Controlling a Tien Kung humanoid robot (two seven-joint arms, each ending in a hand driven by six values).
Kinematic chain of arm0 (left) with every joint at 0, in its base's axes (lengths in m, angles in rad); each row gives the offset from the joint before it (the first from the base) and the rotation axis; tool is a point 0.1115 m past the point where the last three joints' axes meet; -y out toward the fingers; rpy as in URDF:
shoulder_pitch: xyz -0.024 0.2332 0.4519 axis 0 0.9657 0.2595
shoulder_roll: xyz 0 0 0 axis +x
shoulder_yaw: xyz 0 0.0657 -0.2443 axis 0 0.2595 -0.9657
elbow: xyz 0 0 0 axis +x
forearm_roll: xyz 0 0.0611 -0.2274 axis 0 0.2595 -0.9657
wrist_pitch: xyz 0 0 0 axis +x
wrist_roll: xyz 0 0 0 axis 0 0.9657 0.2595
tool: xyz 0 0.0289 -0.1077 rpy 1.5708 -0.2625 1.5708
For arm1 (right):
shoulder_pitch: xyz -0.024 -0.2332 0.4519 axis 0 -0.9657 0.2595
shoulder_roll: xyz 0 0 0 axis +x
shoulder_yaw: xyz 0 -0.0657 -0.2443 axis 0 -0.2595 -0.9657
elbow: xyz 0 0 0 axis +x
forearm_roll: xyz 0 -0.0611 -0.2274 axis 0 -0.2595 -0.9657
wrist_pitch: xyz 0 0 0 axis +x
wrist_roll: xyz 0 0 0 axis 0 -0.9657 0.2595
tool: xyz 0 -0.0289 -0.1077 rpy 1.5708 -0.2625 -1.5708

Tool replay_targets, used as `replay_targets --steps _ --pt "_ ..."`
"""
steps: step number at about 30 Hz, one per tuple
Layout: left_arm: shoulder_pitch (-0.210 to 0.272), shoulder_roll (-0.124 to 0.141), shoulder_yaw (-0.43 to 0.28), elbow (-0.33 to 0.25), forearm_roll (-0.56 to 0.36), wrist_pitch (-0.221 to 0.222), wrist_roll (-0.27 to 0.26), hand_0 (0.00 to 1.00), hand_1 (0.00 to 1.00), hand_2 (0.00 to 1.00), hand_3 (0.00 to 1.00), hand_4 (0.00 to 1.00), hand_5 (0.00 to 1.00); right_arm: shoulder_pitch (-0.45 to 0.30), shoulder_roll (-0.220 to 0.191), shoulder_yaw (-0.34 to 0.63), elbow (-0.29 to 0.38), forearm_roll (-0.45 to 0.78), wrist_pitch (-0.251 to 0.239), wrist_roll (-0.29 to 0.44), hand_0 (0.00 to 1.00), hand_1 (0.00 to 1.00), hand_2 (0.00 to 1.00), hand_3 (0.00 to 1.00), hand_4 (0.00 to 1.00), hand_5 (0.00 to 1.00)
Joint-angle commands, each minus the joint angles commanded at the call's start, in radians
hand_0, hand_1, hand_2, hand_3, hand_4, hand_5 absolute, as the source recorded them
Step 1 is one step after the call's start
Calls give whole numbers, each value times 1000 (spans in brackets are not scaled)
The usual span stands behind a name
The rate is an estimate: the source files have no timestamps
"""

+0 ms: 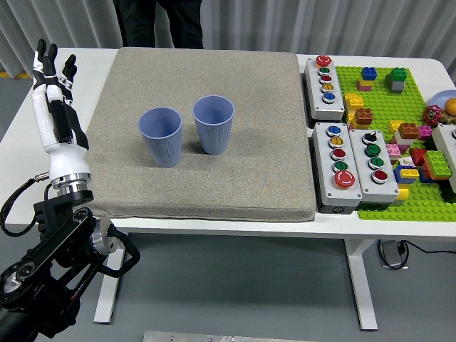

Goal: Pick cup pour cup place

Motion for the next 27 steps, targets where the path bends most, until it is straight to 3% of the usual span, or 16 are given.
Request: replay_targets --steps 27 --pt "10 8 7 -15 21 0 0 849 850 985 975 710 998 9 -3 8 -1 -5 -7 -1 671 612 559 555 2 205"
